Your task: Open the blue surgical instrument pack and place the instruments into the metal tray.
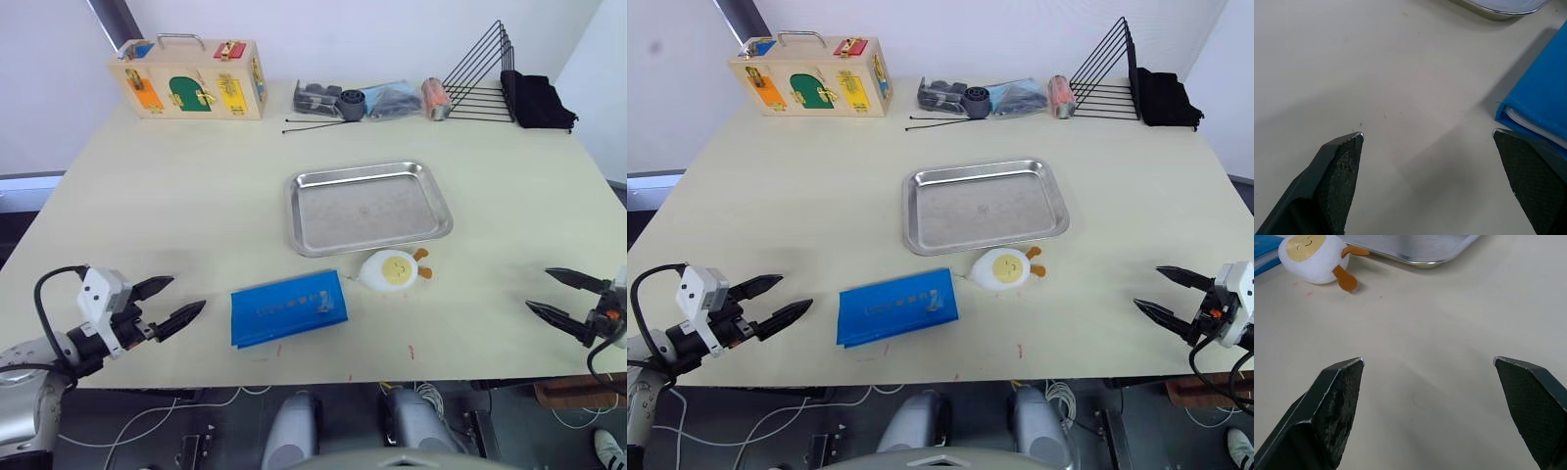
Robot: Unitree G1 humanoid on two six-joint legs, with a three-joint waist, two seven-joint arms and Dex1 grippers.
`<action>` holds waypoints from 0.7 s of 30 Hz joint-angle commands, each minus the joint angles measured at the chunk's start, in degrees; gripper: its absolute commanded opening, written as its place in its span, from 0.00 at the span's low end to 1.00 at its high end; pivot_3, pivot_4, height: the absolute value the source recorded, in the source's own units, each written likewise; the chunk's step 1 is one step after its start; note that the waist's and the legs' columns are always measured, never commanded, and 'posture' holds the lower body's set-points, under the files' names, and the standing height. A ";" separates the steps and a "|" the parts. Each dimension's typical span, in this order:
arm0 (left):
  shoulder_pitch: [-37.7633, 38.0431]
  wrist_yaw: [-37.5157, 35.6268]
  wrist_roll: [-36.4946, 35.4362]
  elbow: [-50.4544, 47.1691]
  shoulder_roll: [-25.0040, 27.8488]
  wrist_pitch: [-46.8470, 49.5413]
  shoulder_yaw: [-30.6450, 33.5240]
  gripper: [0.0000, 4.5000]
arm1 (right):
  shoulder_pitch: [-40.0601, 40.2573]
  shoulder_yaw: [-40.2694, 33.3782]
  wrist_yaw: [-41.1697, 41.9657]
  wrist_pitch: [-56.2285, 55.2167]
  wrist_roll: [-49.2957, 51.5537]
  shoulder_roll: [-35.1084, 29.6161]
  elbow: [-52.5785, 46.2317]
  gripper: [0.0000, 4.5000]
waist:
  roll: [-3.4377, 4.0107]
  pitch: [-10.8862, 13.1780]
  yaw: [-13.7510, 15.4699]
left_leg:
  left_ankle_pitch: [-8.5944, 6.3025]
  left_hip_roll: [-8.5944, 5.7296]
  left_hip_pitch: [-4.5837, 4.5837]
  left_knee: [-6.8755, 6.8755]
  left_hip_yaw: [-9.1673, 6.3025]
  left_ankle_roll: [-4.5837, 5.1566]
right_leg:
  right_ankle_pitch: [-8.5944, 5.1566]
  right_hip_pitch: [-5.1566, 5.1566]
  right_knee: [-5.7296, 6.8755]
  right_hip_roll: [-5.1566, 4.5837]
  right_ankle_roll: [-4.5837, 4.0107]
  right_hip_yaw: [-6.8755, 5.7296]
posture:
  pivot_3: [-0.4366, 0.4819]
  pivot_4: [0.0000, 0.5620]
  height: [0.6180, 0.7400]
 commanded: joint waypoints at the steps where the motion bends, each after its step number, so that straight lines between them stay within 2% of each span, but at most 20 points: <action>1: 0.27 -0.77 -0.80 -0.20 0.94 -1.00 2.34 1.00 | 0.08 -0.80 -0.13 -0.54 0.52 0.08 -1.50 0.99 | 0.00 0.00 0.00 | 0.00 0.00 0.00 0.00 0.00 0.00 | 0.00 0.00 0.00 0.00 0.00 0.00 | 0.48 0.27 1.00; 11: 1.21 -2.72 -0.51 1.21 2.21 0.48 2.20 1.00 | -0.25 0.06 -0.32 -0.69 -0.05 1.00 -1.61 0.99 | 0.00 0.00 0.00 | 0.00 0.00 0.00 0.00 0.01 0.00 | 0.00 0.00 0.01 0.00 0.00 -0.01 | 0.48 0.27 1.00; 21: 2.41 -5.84 -1.89 -0.08 2.28 1.93 1.30 1.00 | 2.78 3.11 -4.22 5.25 1.27 3.21 -15.79 0.99 | 0.01 0.00 0.00 | 0.00 0.01 0.00 0.02 -0.03 0.00 | 0.00 0.00 0.03 0.00 0.00 -0.01 | 0.48 0.27 1.00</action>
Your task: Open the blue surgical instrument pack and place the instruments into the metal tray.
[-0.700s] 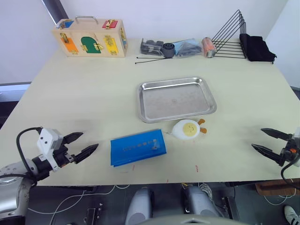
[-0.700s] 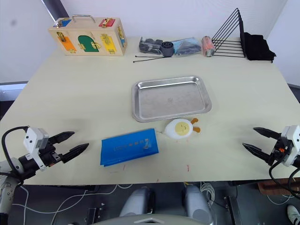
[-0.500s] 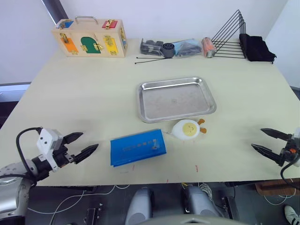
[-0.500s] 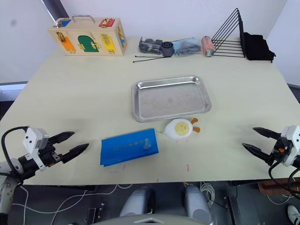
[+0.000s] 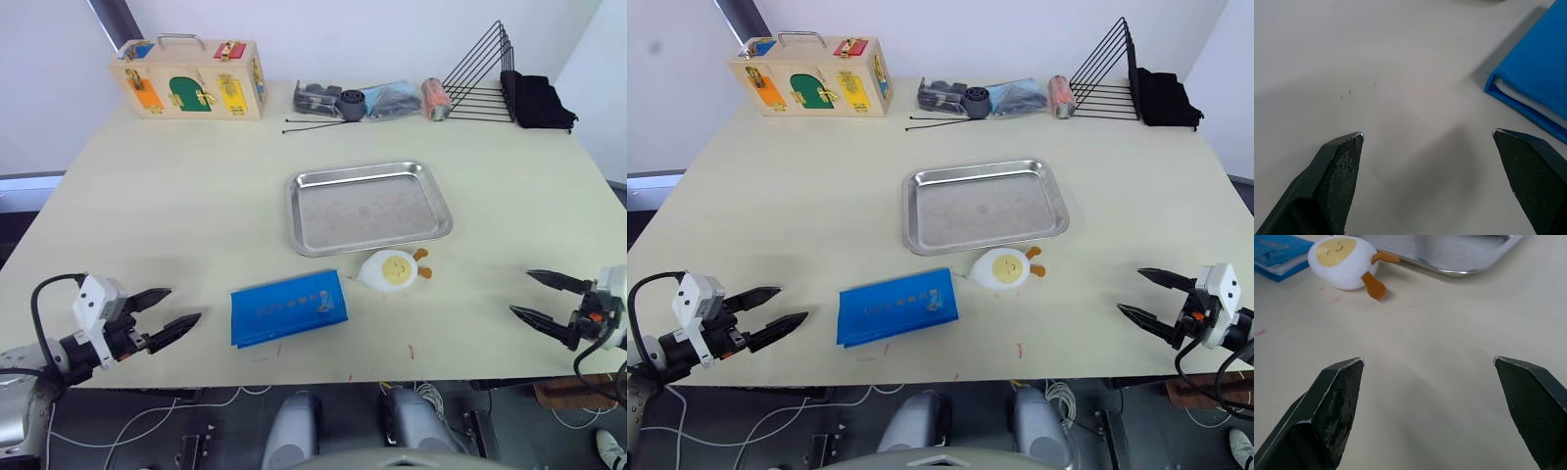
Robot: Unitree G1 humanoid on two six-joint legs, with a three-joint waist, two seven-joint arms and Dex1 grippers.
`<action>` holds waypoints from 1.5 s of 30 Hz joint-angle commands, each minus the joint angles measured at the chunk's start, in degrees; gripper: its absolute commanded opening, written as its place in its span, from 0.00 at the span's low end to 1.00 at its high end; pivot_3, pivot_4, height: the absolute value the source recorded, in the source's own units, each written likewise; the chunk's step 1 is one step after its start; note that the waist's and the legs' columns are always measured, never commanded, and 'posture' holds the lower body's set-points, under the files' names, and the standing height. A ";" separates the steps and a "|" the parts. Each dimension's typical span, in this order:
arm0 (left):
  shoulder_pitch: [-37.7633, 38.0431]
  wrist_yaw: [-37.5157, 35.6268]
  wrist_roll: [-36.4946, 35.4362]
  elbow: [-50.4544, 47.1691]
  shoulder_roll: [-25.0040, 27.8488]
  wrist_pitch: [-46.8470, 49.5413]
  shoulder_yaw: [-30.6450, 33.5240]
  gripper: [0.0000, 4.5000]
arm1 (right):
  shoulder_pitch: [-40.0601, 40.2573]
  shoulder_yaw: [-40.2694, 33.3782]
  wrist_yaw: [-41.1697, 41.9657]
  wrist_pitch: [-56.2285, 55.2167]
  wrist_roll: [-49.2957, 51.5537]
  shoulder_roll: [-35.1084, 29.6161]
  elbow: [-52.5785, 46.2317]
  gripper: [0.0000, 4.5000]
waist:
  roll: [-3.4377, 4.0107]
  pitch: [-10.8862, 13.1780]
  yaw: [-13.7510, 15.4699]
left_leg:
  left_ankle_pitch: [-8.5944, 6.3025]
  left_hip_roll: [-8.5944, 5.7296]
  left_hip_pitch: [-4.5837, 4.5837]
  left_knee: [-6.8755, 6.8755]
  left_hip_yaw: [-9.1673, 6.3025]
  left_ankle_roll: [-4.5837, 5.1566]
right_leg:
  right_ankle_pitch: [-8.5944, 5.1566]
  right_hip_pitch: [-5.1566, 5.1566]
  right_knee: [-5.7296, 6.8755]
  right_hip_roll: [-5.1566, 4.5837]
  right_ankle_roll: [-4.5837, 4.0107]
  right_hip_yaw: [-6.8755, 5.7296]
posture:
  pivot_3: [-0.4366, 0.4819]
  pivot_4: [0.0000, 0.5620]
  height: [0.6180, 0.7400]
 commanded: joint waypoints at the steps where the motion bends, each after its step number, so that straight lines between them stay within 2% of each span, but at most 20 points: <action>1: 0.83 -2.07 -1.78 -1.82 0.07 -0.54 0.92 1.00 | 0.65 0.89 -2.21 2.59 1.57 0.91 -6.82 0.99 | 0.00 0.00 -0.05 | 0.00 0.00 0.01 0.00 -0.01 0.00 | 0.00 0.00 0.00 0.00 0.00 0.00 | 0.48 0.27 1.00; 5: 1.37 -3.41 -2.04 -2.16 0.00 -1.03 0.47 0.78 | 0.99 2.58 -3.47 5.10 3.10 2.53 -12.21 1.00 | 0.00 0.00 -0.01 | 0.00 0.02 0.00 0.00 -0.02 0.00 | 0.00 0.00 0.01 0.01 0.00 -0.01 | 0.48 0.27 1.00; 6: 1.39 -3.59 -2.09 -2.23 -0.06 -1.05 0.28 0.65 | 1.01 3.07 -3.81 5.91 3.64 3.10 -13.56 0.89 | 0.00 0.00 -0.01 | 0.00 0.02 0.00 0.00 -0.02 0.00 | 0.00 0.00 0.01 0.01 0.00 -0.01 | 0.48 0.27 1.00; 7: 1.41 -3.87 -2.00 -2.29 -0.11 -1.31 -0.01 0.61 | 1.01 3.66 -4.26 7.08 4.51 3.71 -15.06 0.88 | 0.00 0.00 0.00 | 0.00 0.01 0.00 0.00 -0.02 0.00 | 0.00 0.00 0.01 0.01 0.00 -0.01 | 0.48 0.27 1.00; 10: 0.92 -5.06 -2.37 -2.31 -0.02 -1.06 -1.06 0.31 | 1.00 6.49 -5.09 9.24 4.68 4.54 -19.10 0.60 | 0.00 0.00 0.03 | 0.00 0.02 0.00 0.00 -0.04 0.00 | 0.00 0.00 0.02 0.01 -0.01 -0.02 | 0.48 0.27 1.00; 11: 0.69 -5.29 -2.49 -2.24 0.04 -0.84 -1.31 0.17 | 0.88 7.24 -5.32 9.44 4.28 4.65 -19.83 0.47 | 0.00 0.00 0.03 | 0.00 0.02 0.00 0.00 -0.04 0.00 | 0.00 0.00 0.02 0.01 -0.01 -0.02 | 0.48 0.27 1.00; 13: 0.09 -7.29 -3.94 -2.37 0.66 1.64 -2.57 0.00 | -0.26 10.32 -6.66 10.93 3.46 5.25 -22.28 0.24 | -0.01 0.00 0.05 | 0.00 0.01 0.00 0.01 -0.04 0.00 | 0.00 0.00 0.02 0.01 0.00 -0.03 | 0.48 0.27 1.00; 14: -0.23 -8.47 -4.16 -2.40 1.02 2.25 -3.40 0.00 | -0.91 11.93 -7.22 12.02 3.29 5.39 -23.47 0.10 | -0.01 0.00 0.05 | 0.00 0.01 0.00 0.02 -0.04 0.00 | 0.00 0.00 0.02 0.01 0.00 -0.03 | 0.48 0.27 1.00; 15: -0.59 -9.55 -4.24 -2.38 1.29 2.57 -4.28 0.00 | -1.65 13.53 -7.96 13.00 2.76 5.47 -24.42 0.01 | -0.01 0.00 0.05 | 0.00 0.01 0.00 0.04 -0.04 0.00 | 0.00 0.00 0.03 0.01 0.00 -0.03 | 0.48 0.27 1.00; 25: -8.12 -13.43 -2.49 2.11 1.46 2.57 -11.26 0.00 | -9.84 26.07 -14.87 19.66 -3.38 8.49 -26.91 0.01 | -0.03 -0.01 0.12 | 0.00 0.00 -0.08 0.06 -0.04 0.00 | 0.00 -0.03 0.03 0.05 -0.01 -0.11 | 0.48 0.27 1.00; 34: -11.49 -15.88 -1.13 6.48 2.01 1.71 -14.35 0.00 | -12.36 27.32 -15.53 19.74 -4.91 9.26 -24.88 0.01 | -0.04 -0.01 0.24 | 0.00 -0.03 -0.14 0.07 -0.05 0.00 | 0.00 -0.06 0.04 0.04 -0.01 -0.19 | 0.48 0.27 1.00; 45: -14.78 -14.12 -0.80 5.53 -1.10 2.33 -17.11 0.00 | -13.21 28.75 -17.05 21.57 -5.08 10.48 -26.45 0.01 | -0.05 -0.01 0.30 | 0.00 -0.03 -0.17 0.09 -0.09 0.00 | 0.00 -0.05 0.04 0.03 -0.01 -0.22 | 0.48 0.27 1.00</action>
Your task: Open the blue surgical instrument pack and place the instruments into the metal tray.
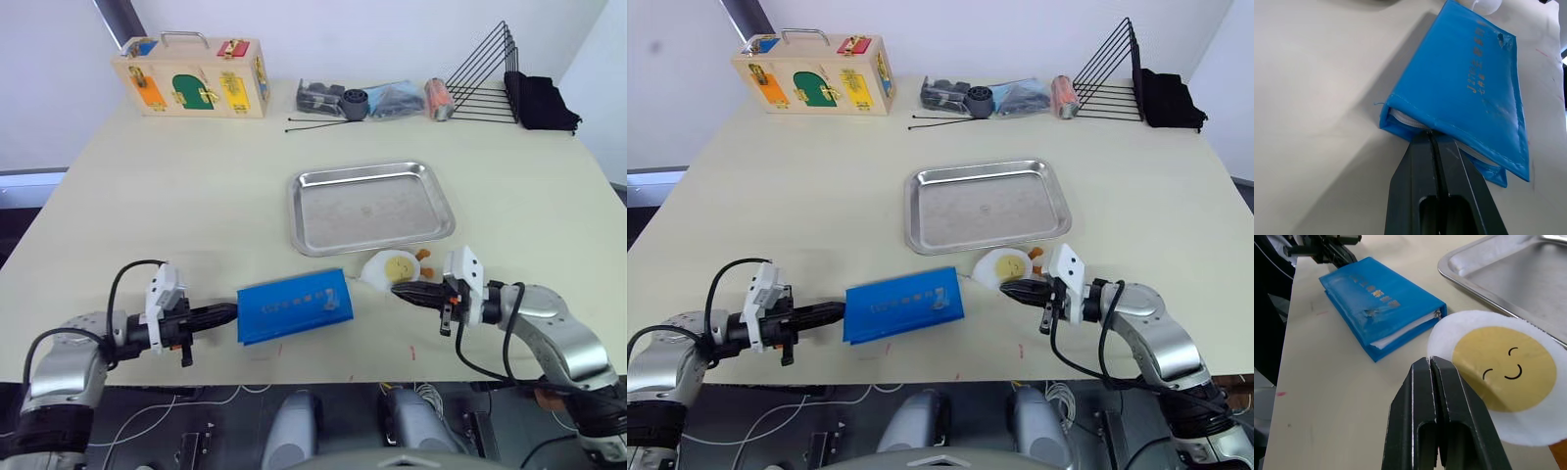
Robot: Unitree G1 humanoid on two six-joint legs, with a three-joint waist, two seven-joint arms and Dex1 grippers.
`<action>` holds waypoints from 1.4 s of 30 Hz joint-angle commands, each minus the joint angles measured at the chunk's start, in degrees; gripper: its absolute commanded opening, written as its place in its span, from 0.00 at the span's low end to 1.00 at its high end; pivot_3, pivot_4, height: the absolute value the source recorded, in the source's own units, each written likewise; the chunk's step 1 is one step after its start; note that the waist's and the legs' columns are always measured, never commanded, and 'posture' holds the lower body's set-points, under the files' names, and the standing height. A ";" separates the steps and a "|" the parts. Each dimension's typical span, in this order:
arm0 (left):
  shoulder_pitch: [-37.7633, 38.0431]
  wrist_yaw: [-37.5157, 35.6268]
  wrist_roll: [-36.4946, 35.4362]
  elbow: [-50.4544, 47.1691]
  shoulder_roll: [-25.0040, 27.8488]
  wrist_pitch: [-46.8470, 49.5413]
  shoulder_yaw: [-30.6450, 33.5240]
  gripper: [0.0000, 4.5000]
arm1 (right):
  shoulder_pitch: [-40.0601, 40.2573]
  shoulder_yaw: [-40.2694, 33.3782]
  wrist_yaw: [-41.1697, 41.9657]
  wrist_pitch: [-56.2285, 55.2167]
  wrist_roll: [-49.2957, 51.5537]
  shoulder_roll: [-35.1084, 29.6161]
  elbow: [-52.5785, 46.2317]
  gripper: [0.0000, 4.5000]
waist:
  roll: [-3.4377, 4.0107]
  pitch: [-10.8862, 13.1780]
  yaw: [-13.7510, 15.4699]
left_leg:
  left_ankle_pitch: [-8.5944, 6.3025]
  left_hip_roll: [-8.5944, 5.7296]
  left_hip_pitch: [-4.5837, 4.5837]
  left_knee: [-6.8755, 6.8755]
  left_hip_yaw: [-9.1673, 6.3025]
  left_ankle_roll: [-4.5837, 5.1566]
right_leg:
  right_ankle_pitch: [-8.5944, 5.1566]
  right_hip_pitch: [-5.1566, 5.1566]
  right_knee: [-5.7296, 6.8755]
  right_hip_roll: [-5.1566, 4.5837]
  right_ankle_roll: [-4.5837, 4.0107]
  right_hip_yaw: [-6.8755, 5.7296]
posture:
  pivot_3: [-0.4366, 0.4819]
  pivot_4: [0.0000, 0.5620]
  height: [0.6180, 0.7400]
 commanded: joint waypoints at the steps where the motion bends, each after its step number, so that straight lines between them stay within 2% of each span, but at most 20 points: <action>1: -1.13 0.23 -0.05 -1.70 -0.44 0.21 -0.96 0.00 | -0.81 0.61 -0.74 0.54 0.32 0.70 -2.50 0.01 | 0.00 0.00 0.10 | 0.00 0.00 0.00 0.00 -0.01 0.00 | 0.00 0.00 0.01 0.00 0.00 -0.01 | 0.48 0.27 1.00; 13: -7.53 -0.16 1.60 0.45 -2.83 0.00 -6.47 0.00 | -2.72 4.55 -4.91 2.50 -5.34 1.91 -1.06 0.01 | 0.00 0.00 1.01 | 0.00 -0.01 -0.16 0.38 -0.02 0.00 | 0.00 0.00 0.11 0.03 0.01 -0.13 | 0.48 0.27 1.00; 18: -8.55 -0.54 1.93 1.37 -2.90 -0.31 -7.05 0.00 | -4.19 5.89 -7.49 2.75 -7.80 3.86 0.69 0.01 | 0.01 0.01 1.03 | 0.00 0.00 -0.36 0.79 -0.13 0.01 | 0.00 -0.05 0.35 0.04 0.00 -0.24 | 0.48 0.27 1.00; 25: -8.45 -1.03 2.25 2.05 -2.45 -0.59 -6.52 0.00 | -5.12 7.97 -7.72 -0.66 -12.20 3.43 2.86 0.01 | 0.01 0.00 1.04 | 0.00 -0.01 -0.41 0.81 -0.21 0.01 | 0.00 -0.08 0.39 0.04 0.00 -0.32 | 0.48 0.27 1.00; 29: -8.02 -0.71 2.23 1.88 -2.42 -0.60 -6.13 0.00 | -5.82 6.81 -9.03 -1.61 -13.64 3.86 4.23 0.01 | 0.01 0.00 1.03 | 0.00 -0.01 -0.43 0.82 -0.21 0.01 | 0.00 -0.13 0.44 0.04 0.00 -0.31 | 0.48 0.27 1.00; 42: -8.44 0.00 2.33 1.54 -3.35 -1.08 -6.69 0.00 | -5.53 7.65 -5.60 -1.76 -10.89 6.63 4.57 0.01 | 0.01 0.00 1.04 | 0.00 -0.01 -0.64 0.86 -0.16 0.01 | -0.01 -0.41 0.64 0.04 -0.01 -0.26 | 0.48 0.27 1.00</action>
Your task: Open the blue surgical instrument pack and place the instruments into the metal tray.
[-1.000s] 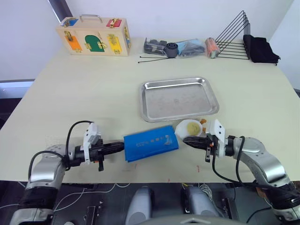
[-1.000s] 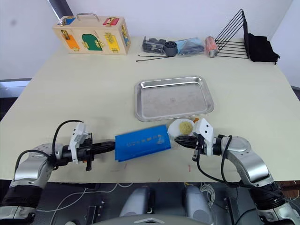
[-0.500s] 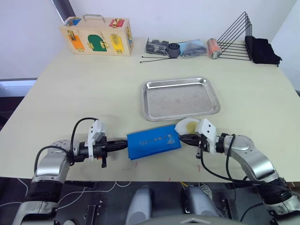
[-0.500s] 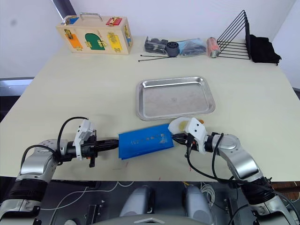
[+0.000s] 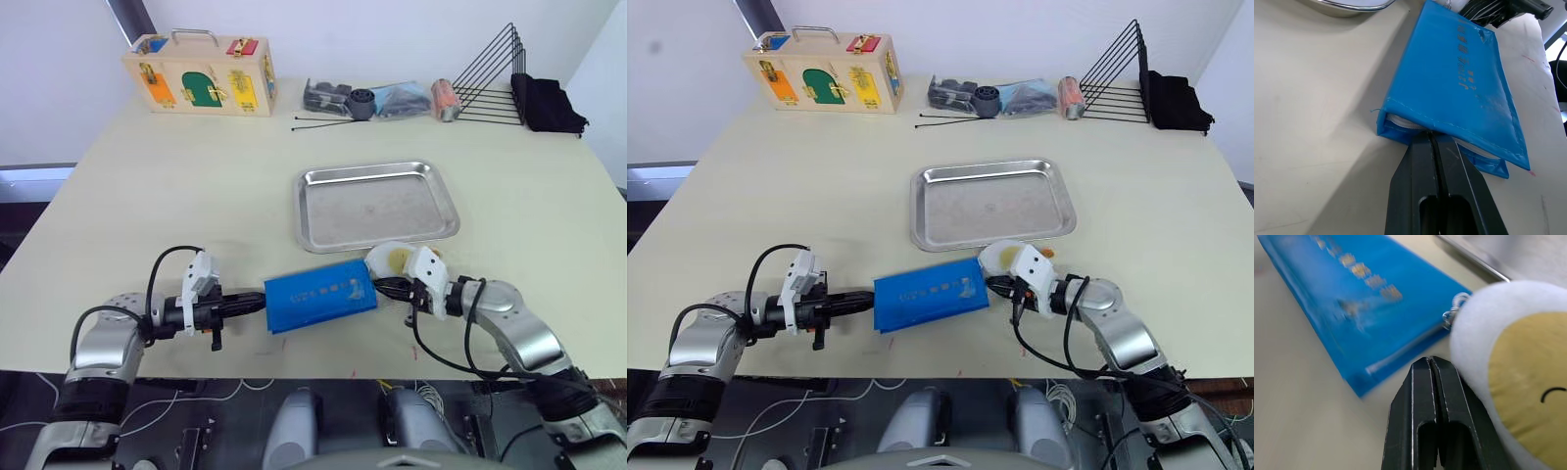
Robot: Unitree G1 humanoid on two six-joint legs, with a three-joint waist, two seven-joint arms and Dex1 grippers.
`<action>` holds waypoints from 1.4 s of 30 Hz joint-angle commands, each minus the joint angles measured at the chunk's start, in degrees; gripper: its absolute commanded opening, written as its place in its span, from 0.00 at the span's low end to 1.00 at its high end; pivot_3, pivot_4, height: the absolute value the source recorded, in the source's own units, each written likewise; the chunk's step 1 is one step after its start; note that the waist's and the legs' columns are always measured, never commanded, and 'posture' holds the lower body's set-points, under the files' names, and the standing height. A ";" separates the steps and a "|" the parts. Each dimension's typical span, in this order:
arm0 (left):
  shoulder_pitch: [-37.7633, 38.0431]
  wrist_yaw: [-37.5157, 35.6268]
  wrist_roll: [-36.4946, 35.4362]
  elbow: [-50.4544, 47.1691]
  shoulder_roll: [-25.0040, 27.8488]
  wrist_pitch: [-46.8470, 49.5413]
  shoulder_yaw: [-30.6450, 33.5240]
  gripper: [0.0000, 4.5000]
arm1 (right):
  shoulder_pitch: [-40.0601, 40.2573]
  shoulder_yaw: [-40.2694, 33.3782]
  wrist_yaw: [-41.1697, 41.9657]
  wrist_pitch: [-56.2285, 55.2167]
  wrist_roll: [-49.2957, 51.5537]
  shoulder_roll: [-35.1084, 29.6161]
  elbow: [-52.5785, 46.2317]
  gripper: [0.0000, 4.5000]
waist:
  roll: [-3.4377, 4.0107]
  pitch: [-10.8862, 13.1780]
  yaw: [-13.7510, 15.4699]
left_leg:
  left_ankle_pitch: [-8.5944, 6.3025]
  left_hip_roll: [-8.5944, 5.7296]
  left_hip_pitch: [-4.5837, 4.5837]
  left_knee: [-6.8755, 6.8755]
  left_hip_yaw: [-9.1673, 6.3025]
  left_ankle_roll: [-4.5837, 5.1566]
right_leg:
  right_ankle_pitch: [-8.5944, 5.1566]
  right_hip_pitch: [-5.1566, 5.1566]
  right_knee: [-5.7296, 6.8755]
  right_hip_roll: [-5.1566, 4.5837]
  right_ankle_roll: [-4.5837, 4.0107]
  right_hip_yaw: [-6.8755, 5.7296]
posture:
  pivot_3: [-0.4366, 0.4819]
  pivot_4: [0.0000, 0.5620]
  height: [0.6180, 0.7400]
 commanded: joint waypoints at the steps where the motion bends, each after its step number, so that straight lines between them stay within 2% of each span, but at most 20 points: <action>1: -0.52 0.32 0.11 -0.50 -0.45 -0.16 -0.06 0.00 | -0.05 -0.41 1.58 -0.71 1.59 0.01 -1.67 0.01 | 0.00 0.00 0.01 | 0.00 0.00 -0.01 0.00 0.01 0.00 | 0.00 -0.02 0.00 0.00 0.00 0.00 | 0.48 0.27 1.00; 7: -3.89 1.22 0.85 -1.49 -4.03 0.37 -3.26 0.00 | 2.42 -1.86 4.72 0.56 4.54 -2.20 -4.10 0.01 | 0.00 0.00 0.38 | 0.00 -0.05 -0.10 0.03 -0.02 0.00 | 0.00 -0.08 0.07 -0.02 0.00 0.00 | 0.48 0.27 1.00; 13: -6.23 2.36 1.99 -3.12 -9.00 1.09 -6.60 0.00 | 6.05 -5.35 4.01 0.96 5.54 -4.67 -6.69 0.01 | 0.00 0.00 0.41 | 0.00 -0.10 -0.14 0.07 -0.04 0.00 | -0.01 -0.07 0.07 -0.04 0.02 0.00 | 0.48 0.27 1.00; 21: -7.78 2.23 3.79 -3.69 -12.81 1.36 -10.10 0.00 | 11.36 -11.11 3.33 1.46 7.11 -7.67 -8.47 0.01 | 0.00 -0.01 0.52 | 0.00 -0.13 -0.14 0.09 -0.04 0.00 | -0.02 -0.06 0.07 -0.05 0.05 0.03 | 0.48 0.27 1.00; 42: -7.56 3.20 5.84 1.19 -9.26 -1.10 -6.19 0.00 | 11.29 -9.79 3.27 -0.13 7.70 -4.82 -8.63 0.01 | 0.05 -0.03 -0.19 | 0.00 -0.06 -0.04 0.09 -0.04 0.00 | -0.03 -0.06 0.17 0.06 0.04 0.10 | 0.48 0.27 1.00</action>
